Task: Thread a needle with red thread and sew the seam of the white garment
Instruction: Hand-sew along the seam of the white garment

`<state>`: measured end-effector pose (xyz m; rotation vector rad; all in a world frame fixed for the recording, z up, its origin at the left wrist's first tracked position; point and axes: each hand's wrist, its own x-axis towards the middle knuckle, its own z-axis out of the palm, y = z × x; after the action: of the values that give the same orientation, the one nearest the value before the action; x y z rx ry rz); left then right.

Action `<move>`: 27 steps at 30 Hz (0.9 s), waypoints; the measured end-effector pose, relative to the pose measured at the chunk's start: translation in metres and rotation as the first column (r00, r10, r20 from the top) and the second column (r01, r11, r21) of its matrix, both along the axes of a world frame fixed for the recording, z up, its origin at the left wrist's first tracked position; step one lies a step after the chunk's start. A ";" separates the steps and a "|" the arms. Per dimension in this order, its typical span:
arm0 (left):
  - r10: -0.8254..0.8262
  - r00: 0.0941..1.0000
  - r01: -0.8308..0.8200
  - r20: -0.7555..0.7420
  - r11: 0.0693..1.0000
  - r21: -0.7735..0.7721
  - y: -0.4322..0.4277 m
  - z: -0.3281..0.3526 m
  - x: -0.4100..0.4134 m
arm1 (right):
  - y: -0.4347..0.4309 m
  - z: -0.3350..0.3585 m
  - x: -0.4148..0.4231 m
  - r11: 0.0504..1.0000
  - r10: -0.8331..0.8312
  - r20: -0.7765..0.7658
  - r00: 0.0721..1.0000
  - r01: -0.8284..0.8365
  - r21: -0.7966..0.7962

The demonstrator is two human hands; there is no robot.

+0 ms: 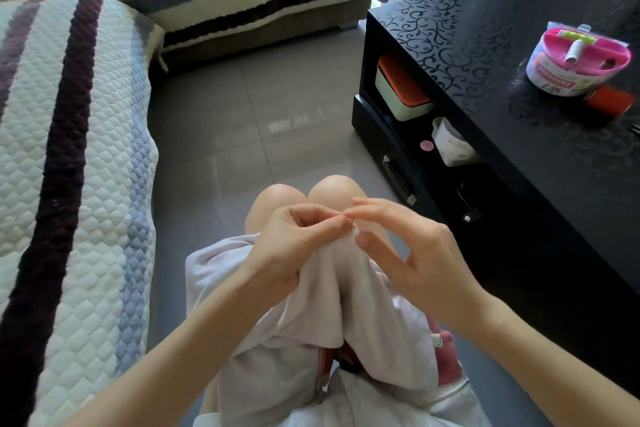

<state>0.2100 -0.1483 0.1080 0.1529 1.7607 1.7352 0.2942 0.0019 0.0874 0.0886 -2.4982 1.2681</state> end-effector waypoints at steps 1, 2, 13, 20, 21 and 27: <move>-0.012 1.000 0.012 -0.001 1.000 0.003 0.001 -0.001 0.000 | -0.002 -0.001 -0.002 0.998 -0.040 -0.099 0.994 0.044 0.041; -0.020 1.000 0.020 -0.001 1.000 0.003 0.001 -0.002 0.001 | -0.004 -0.002 -0.005 0.994 -0.060 -0.186 0.981 0.076 0.077; 0.058 0.998 -0.055 0.026 0.993 -0.109 0.000 -0.010 0.004 | -0.024 0.023 -0.015 0.993 0.027 -0.437 0.899 -0.076 -0.095; 0.107 0.988 -0.102 0.113 0.994 -0.049 -0.001 -0.007 -0.003 | -0.009 0.037 -0.015 0.839 0.044 -0.077 0.996 -0.079 -0.539; 0.107 0.986 -0.101 0.128 0.993 -0.055 -0.001 -0.006 -0.005 | -0.005 0.038 -0.014 0.822 0.037 -0.050 0.998 -0.059 -0.567; 0.053 0.935 -0.098 0.351 0.989 0.110 0.004 0.015 -0.027 | 0.012 0.041 -0.010 0.761 -0.047 0.036 0.998 0.059 -0.646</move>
<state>0.1835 -0.1442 0.1232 -0.1635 1.4170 1.8006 0.2838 0.0135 0.1288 -0.1637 -1.9085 2.0323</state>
